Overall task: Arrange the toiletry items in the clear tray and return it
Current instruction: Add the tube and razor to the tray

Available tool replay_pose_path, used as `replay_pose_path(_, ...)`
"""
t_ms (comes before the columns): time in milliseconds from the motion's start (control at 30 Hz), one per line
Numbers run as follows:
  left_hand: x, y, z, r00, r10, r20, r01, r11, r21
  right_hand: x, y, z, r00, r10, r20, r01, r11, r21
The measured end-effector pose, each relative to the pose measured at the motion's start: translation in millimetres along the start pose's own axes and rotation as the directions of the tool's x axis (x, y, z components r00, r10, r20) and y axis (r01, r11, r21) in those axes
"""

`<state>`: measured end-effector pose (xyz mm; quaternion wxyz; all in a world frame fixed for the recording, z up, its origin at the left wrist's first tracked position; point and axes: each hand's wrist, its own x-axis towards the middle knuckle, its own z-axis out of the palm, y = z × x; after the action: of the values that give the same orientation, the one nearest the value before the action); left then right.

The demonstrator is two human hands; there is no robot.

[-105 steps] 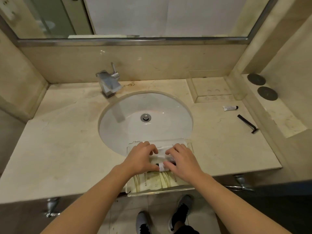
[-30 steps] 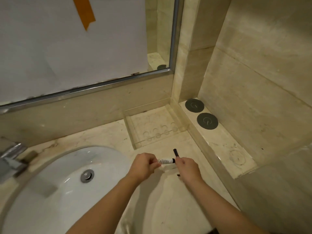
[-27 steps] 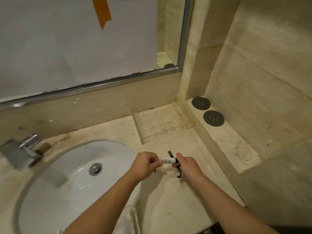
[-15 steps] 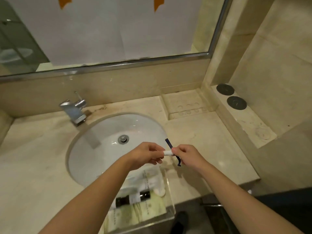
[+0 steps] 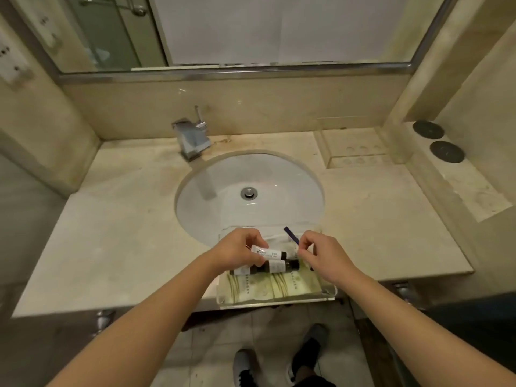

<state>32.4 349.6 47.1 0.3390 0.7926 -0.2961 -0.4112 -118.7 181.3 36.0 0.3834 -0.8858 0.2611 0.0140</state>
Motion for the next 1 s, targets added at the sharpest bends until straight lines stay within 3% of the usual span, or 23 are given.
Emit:
replay_pose_path(267, -21.4, -37.1, 9.2, 0.997, 0.050, 0.056, -0.065, 0.948, 0.311, -16.3, 2.5, 24.7, 0.982, -0.083, 0.167, 0.139, 0.926, -0.351)
replay_pose_path(433, -23.9, -39.3, 19.9, 0.995, 0.085, 0.060, -0.103, 0.883, 0.458, -20.3, 12.7, 25.3, 0.968, -0.130, 0.213, 0.214, 0.871, -0.442)
replay_pose_path(767, -15.0, -29.6, 26.0, 0.993, 0.115, -0.007, -0.105, 0.927, 0.360, -23.4, 34.2, 19.9, 0.982, -0.098, 0.163, 0.171, 0.830, -0.532)
replay_pose_path(1000, -6.0, -24.0, 34.9, 0.993, 0.121, -0.017, -0.103, 0.908, 0.405, -22.6, 37.5, 21.1, 0.982, -0.104, 0.156, 0.171, 0.841, -0.514)
